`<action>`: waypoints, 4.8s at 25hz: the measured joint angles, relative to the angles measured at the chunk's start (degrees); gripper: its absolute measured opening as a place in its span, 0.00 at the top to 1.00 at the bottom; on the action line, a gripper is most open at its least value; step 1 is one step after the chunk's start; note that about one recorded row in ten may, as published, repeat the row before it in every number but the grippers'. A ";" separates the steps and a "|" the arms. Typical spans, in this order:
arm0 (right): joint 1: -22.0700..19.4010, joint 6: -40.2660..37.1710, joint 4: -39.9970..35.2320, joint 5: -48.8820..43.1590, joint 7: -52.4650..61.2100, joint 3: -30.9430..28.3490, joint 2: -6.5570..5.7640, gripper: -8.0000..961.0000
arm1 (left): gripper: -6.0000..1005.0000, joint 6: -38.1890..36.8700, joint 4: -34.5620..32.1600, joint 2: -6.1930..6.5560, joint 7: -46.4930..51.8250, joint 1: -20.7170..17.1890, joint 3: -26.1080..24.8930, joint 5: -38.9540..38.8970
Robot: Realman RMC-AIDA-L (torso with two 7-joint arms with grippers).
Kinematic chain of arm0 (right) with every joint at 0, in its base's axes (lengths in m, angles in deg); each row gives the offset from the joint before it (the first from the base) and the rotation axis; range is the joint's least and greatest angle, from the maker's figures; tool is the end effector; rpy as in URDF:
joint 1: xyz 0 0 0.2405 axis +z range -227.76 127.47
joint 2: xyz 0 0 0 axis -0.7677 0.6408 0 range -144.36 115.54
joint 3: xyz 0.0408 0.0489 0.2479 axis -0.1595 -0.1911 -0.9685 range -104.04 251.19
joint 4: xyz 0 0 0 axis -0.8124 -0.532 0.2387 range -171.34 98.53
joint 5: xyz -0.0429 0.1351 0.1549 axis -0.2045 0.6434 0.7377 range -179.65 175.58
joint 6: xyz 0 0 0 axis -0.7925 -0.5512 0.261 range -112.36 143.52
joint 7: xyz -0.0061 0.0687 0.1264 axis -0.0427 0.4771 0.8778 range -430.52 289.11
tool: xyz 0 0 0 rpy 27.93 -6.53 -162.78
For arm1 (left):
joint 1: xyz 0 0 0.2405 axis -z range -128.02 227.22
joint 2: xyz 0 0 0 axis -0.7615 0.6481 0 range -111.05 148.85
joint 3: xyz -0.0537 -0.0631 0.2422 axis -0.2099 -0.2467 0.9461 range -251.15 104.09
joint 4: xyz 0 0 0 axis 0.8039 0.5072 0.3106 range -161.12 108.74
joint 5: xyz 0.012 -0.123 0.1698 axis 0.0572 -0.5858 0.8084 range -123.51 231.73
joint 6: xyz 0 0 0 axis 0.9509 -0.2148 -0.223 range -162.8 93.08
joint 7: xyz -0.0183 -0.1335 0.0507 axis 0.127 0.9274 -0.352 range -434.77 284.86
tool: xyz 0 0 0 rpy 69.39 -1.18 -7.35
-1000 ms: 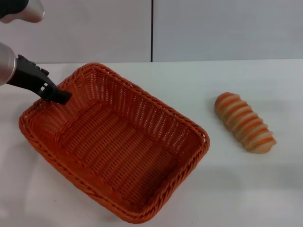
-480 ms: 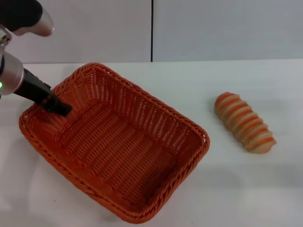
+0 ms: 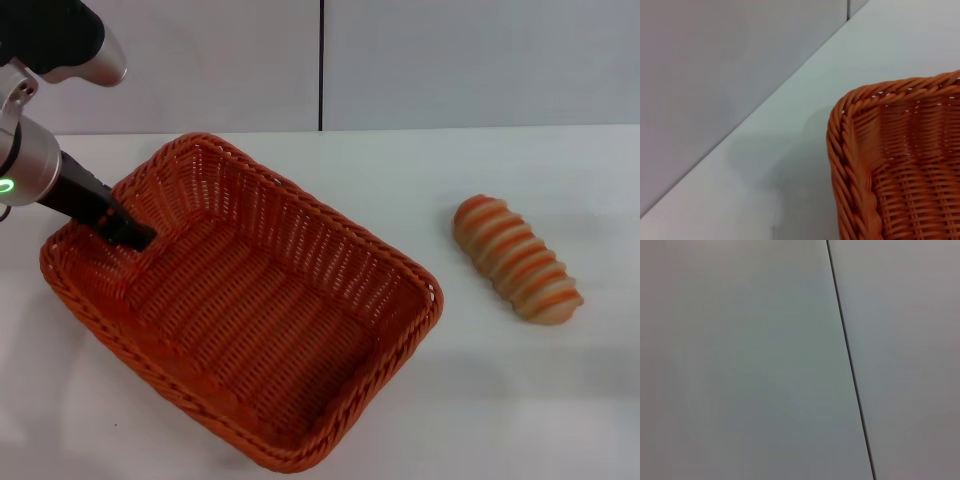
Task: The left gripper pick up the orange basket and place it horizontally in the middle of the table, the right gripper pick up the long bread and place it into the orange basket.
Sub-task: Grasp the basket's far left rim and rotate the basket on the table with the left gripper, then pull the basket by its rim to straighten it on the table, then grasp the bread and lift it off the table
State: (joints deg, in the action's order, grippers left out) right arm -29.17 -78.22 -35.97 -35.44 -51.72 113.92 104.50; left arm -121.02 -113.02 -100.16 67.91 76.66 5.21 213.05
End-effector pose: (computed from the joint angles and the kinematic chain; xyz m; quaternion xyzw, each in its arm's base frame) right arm 0.3424 0.2779 0.0537 -0.5788 0.1676 0.4252 0.6753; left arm -0.2098 0.3518 0.0372 -0.8925 -0.2872 0.2122 0.2756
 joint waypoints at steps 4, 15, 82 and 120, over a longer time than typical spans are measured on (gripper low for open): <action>-0.07 0.09 0.00 0.00 0.00 0.00 0.00 0.31 | 0.35 0.17 -0.03 0.06 -0.05 0.01 0.25 -0.13; 0.03 0.82 0.00 0.00 -0.14 -0.04 0.00 0.31 | 0.69 0.57 0.09 0.05 0.18 0.08 0.70 -0.29; 4.24 4.75 -1.49 -1.58 0.62 0.80 -0.26 0.33 | 0.83 7.10 -10.73 0.44 22.17 -25.45 -5.99 -23.30; 3.77 7.55 -2.57 -1.57 0.60 0.70 -0.35 0.34 | 0.27 10.56 17.49 0.78 -38.44 -18.56 -32.96 -67.36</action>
State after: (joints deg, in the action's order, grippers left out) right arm -25.39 -70.67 -38.53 -37.01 -51.12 114.62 104.16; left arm -110.47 -95.53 -99.37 29.47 58.10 -27.75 145.69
